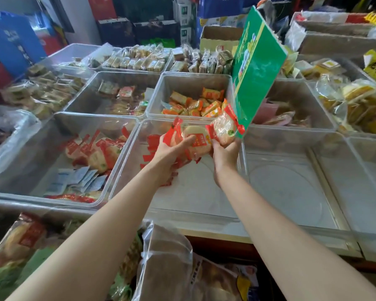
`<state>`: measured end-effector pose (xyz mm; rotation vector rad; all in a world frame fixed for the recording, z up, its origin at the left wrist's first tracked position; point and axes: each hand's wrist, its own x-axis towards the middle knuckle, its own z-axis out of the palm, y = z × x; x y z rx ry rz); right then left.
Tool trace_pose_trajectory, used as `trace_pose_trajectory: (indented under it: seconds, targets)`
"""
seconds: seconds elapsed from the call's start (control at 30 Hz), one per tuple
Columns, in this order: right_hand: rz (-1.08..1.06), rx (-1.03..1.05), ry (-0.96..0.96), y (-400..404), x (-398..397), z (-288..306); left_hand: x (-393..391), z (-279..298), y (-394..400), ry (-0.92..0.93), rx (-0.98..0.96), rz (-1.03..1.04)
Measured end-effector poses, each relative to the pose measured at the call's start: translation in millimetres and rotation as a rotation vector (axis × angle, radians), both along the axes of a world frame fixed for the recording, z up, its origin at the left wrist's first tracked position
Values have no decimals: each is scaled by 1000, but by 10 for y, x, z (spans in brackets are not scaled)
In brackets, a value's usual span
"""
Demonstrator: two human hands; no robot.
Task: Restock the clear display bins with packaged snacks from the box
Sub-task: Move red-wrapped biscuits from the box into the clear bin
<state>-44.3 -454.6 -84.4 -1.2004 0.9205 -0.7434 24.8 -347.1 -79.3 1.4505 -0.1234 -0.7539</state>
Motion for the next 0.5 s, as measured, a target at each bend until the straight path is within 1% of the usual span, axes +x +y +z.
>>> trace_pose_trajectory:
  seconds: [0.07, 0.2, 0.3, 0.33, 0.4, 0.5]
  targets:
    - [12, -31, 19, 25, -1, -29, 31, -59, -23, -69, 37, 35]
    - [45, 124, -26, -71, 1, -91, 265, -36, 80, -120, 72, 183]
    - [96, 139, -47, -171, 16, -139, 442, -22, 183, -178, 169, 284]
    - [116, 121, -61, -186, 26, -133, 460, -12, 202, -187, 193, 277]
    - [155, 113, -115, -178, 53, -109, 441, -5, 213, -128, 198, 208]
    - [354, 78, -183, -99, 108, -67, 378, -35, 198, -39, 126, 118]
